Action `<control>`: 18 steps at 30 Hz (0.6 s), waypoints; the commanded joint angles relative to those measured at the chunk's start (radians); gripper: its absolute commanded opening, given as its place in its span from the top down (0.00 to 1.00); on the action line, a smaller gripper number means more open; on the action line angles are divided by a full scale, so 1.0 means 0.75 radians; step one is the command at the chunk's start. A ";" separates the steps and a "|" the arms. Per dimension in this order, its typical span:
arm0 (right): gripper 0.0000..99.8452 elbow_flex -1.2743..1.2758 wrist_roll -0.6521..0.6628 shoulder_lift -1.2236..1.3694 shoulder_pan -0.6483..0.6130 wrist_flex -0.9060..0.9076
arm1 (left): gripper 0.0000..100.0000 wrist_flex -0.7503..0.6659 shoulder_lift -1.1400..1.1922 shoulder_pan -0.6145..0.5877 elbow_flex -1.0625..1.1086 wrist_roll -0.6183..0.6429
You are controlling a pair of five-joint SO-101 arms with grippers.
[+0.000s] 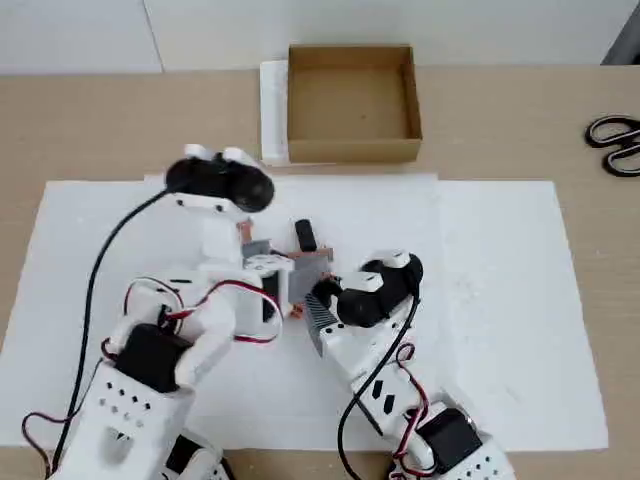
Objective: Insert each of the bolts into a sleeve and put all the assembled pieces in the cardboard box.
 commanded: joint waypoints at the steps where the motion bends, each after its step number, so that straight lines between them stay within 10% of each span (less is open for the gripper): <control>1: 1.00 -0.055 -0.008 -0.024 0.017 -0.044 | 0.75 0.002 -0.014 -0.096 -0.064 -0.041; 11: 1.00 -0.106 0.143 -0.019 0.377 -0.038 | 0.75 0.346 -0.002 -0.479 -0.418 -0.070; 18: 1.00 -0.421 0.221 0.097 0.617 -0.138 | 0.75 0.546 -0.012 -0.863 -0.478 -0.464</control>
